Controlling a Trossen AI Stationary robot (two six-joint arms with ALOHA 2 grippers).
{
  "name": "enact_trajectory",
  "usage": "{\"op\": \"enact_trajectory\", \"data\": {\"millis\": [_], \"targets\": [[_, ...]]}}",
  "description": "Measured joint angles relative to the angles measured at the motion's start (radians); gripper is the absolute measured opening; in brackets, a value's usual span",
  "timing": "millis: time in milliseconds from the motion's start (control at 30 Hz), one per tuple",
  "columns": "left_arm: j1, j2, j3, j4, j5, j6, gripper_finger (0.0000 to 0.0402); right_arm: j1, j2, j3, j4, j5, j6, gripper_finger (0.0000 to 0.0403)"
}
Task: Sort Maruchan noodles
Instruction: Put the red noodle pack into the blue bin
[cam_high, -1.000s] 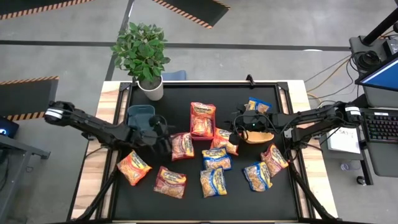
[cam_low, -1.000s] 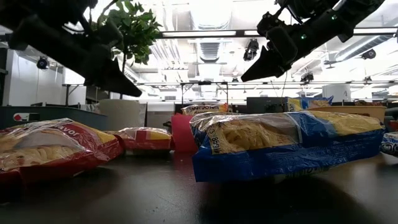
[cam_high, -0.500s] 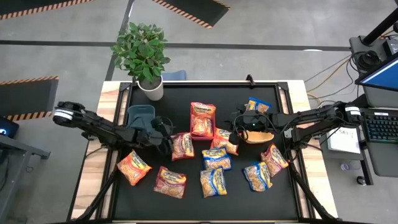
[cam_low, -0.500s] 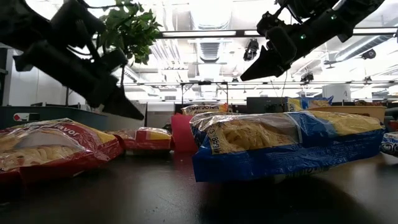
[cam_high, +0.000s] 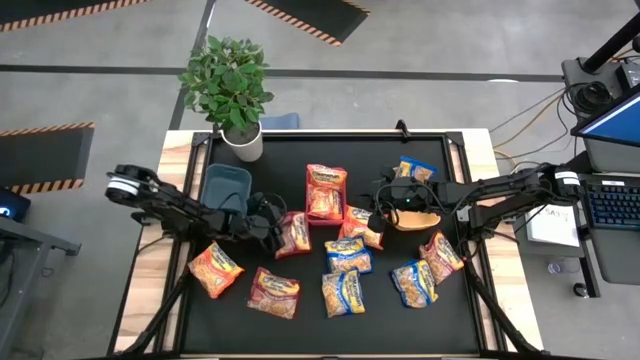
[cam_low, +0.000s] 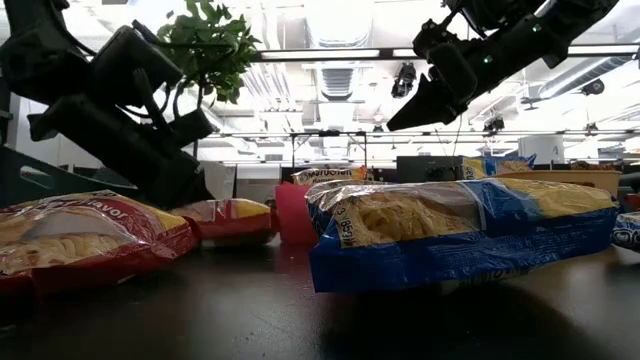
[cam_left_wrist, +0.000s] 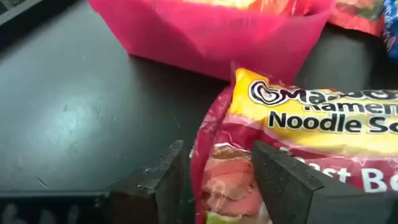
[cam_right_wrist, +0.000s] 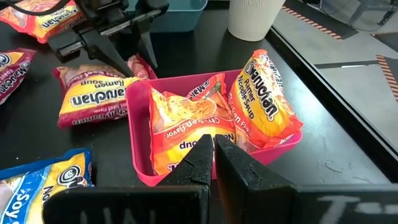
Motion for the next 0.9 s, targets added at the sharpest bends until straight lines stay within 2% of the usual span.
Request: {"op": "enact_trajectory", "data": {"millis": [300,467,900], "targets": [[0.000,0.002,0.001,-0.002,0.000,-0.012,0.0054,0.000,0.000,0.000,0.000,0.000,0.001,0.0009],[0.000,0.001,0.001,-0.001,0.001,-0.012,0.0008,0.000,0.000,0.000,0.000,0.000,0.001,0.0009],[-0.019,-0.061,0.022,0.006,0.001,0.050,0.0000,0.000,0.000,-0.001,0.000,0.000,0.001,0.0009]]}}
